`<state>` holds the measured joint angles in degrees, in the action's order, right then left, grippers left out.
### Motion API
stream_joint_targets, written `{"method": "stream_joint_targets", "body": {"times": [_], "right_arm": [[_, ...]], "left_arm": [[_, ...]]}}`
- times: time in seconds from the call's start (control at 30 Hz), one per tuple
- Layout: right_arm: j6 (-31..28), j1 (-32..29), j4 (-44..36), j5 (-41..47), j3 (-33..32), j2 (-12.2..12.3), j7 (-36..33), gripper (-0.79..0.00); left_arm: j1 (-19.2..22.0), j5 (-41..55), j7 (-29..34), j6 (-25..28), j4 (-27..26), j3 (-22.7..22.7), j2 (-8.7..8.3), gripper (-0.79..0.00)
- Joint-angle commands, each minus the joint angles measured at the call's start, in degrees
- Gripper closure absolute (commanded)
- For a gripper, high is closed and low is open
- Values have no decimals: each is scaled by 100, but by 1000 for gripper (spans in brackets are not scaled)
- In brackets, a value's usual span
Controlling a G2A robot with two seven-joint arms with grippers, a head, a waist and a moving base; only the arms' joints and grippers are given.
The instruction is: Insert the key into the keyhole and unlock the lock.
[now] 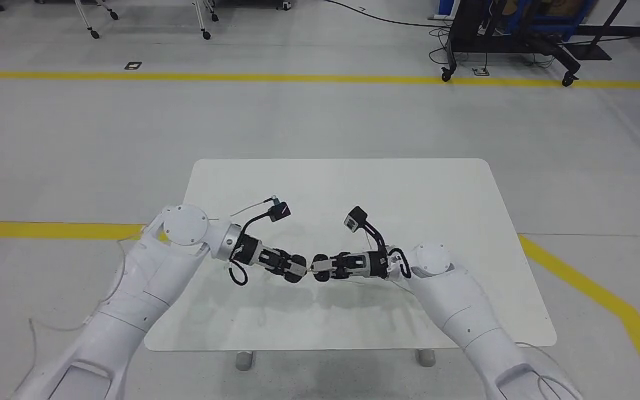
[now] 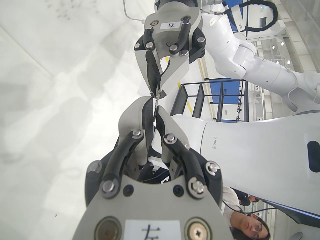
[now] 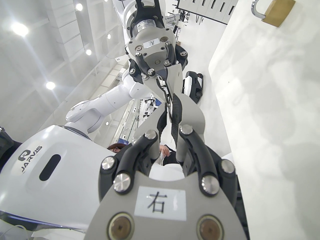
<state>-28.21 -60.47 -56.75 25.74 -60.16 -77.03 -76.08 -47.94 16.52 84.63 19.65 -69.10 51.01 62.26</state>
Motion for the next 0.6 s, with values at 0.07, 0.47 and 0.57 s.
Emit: {"method": "stream_joint_targets", "body": {"times": [0.07, 0.47, 0.57], "right_arm": [[-4, 22, -2, 50, 81, 27, 4, 0], [-411, 64, -4, 167, 29, 167, 411, 0], [-706, 26, -57, 130, -231, 277, 705, 0]], "left_arm": [[36, 39, -7, 7, 26, -61, -17, 0], [158, 352, -391, 262, 433, 107, -65, -785], [153, 654, -664, 401, 569, 353, -92, -785]]}}
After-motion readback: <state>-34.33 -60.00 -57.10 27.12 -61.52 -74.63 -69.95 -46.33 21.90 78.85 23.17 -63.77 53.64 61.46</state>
